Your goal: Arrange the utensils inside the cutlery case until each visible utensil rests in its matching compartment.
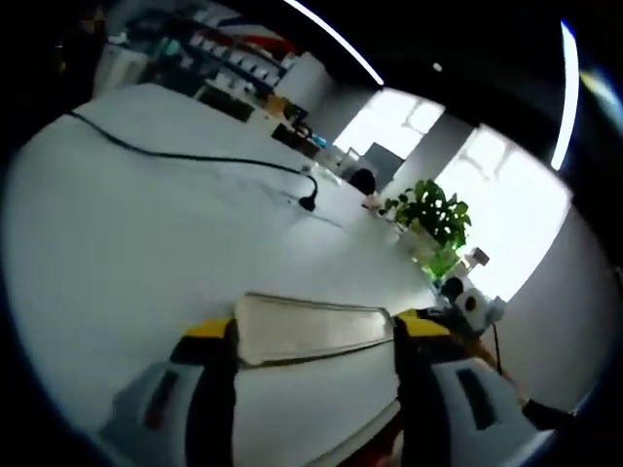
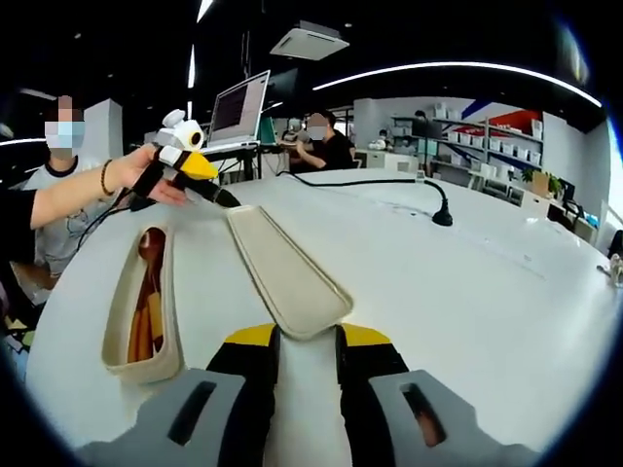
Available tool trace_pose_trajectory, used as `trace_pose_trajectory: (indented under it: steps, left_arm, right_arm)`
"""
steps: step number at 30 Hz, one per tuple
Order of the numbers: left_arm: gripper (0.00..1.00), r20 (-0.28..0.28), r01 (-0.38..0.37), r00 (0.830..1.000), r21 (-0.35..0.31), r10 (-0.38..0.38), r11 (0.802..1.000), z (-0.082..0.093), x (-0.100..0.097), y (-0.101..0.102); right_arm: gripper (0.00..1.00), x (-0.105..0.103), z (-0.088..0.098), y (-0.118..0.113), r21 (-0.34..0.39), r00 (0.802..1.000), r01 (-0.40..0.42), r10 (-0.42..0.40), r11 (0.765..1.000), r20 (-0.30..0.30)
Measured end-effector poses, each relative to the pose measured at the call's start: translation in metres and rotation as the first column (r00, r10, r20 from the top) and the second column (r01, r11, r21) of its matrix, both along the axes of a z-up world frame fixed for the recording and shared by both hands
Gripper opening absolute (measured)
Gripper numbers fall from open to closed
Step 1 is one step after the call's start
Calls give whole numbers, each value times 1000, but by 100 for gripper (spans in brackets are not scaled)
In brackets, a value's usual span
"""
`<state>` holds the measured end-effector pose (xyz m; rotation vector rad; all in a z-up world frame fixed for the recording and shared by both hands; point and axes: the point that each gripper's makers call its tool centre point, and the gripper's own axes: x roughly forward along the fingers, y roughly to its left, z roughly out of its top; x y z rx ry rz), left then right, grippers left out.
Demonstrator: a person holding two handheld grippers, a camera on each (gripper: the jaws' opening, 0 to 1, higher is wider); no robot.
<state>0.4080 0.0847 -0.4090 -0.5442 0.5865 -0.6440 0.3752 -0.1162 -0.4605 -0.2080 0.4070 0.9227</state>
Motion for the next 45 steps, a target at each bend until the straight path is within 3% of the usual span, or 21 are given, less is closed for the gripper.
trace_pose_trajectory:
  steps: [5,10,11,12,13,14,15,16,18,21,23,27,37,42,45]
  left_arm:
    - [36,18,-43,999,-68,45,997,15,7,15]
    - [25,25,-44,999,-138,48,989,26,8,14]
    - [19,17,30,999,-179,-27,983,30,0,3]
    - [17,-24,93,994,-261,-102,961,34,-11,-13]
    - [25,-41,138,987,-282,-156,949,35,-18,-28]
    - [32,-21,119,992,-139,-123,983,22,-14,-29]
    - [32,62,95,993,17,-96,995,16,-3,-30]
    - [22,34,104,994,10,-104,995,14,-4,-35]
    - [19,-34,98,994,-127,-103,987,20,-4,-46]
    - [15,13,101,995,-91,-100,991,20,6,-42]
    - [14,-15,85,996,-98,-87,992,18,9,-39]
    - [10,-14,29,999,-185,-32,982,33,12,-29]
    - [5,95,84,993,-96,-75,992,39,-17,-38]
    - [4,127,116,987,-119,-101,986,42,-23,-43]
    - [4,146,127,984,-138,-106,982,47,-27,-43]
  right_arm:
    - [23,0,-1,-1,2,1000,3,-3,1000,3]
    - [23,2,-2,-2,9,1000,9,-9,1000,7]
    - [15,2,-2,-1,16,1000,2,-2,1000,8]
    - [9,-2,0,8,54,1000,-32,32,998,1]
    - [5,-5,0,14,78,999,-41,43,996,-20]
    - [5,-1,-1,14,66,1000,-14,16,998,-21]
    - [5,1,-1,18,61,1000,-10,10,998,-9]
    - [5,1,-2,19,45,1000,-16,15,999,6]
    - [6,0,-2,22,51,1000,-26,26,998,-5]
    - [7,-3,-3,23,32,999,-47,47,998,0]
    - [7,-3,-4,22,25,999,-51,51,998,3]
    - [8,-4,-4,21,29,999,-51,51,998,-4]
    - [11,-4,-5,19,26,999,-39,39,999,-6]
    - [11,-1,-4,12,54,1000,-9,10,999,-5]
    - [12,-1,8,11,131,1000,6,-7,991,4]
